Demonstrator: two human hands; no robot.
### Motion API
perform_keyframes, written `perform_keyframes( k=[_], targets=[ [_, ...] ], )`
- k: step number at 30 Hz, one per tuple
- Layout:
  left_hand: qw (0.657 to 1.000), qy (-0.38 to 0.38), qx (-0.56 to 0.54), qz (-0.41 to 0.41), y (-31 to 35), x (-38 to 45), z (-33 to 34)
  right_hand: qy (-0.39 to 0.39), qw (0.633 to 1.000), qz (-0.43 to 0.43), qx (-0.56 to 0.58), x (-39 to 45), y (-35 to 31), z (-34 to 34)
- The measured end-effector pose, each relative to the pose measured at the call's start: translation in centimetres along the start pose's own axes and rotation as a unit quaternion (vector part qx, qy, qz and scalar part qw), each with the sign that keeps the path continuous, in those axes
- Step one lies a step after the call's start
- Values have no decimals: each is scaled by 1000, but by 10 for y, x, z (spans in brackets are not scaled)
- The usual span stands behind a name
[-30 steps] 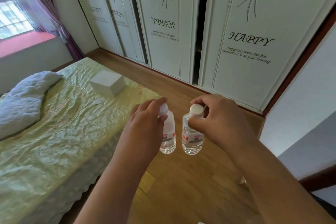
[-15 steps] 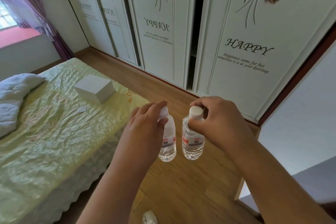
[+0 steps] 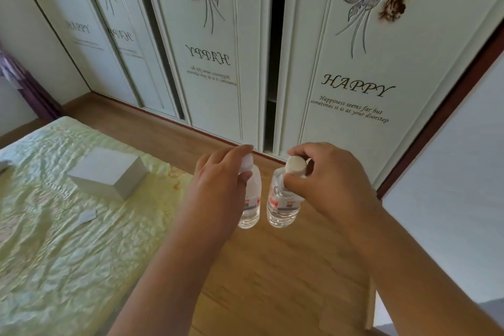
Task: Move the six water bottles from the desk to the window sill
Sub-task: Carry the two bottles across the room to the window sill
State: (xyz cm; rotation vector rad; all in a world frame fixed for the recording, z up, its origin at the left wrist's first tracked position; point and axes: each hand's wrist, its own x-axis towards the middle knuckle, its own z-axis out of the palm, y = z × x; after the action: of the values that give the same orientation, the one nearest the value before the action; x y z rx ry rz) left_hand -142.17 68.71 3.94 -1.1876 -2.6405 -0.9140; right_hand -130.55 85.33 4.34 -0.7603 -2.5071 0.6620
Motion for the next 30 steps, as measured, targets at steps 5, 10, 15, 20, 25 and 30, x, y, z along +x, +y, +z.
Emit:
perform_keyframes(
  k=[5, 10, 15, 20, 25, 30],
  targets=[
    [1000, 0, 3, 15, -34, 40, -9, 14, 1000, 11, -1, 38, -16, 23],
    [1000, -11, 6, 10, -55, 73, -11, 5, 1000, 12, 11, 74, -26, 37],
    [1000, -22, 6, -7, -64, 111, -3, -14, 1000, 13, 10, 114, -21, 48],
    [999, -5, 16, -28, -61, 153, 12, -39, 999, 4, 20, 164, -5, 55],
    [997, 14, 41, -64, -49, 202, 31, -74, 997, -20, 29, 226, 16, 56],
    [994, 30, 48, -95, -37, 246, 54, -89, 993, -61, 39, 282, 38, 50]
  ],
)
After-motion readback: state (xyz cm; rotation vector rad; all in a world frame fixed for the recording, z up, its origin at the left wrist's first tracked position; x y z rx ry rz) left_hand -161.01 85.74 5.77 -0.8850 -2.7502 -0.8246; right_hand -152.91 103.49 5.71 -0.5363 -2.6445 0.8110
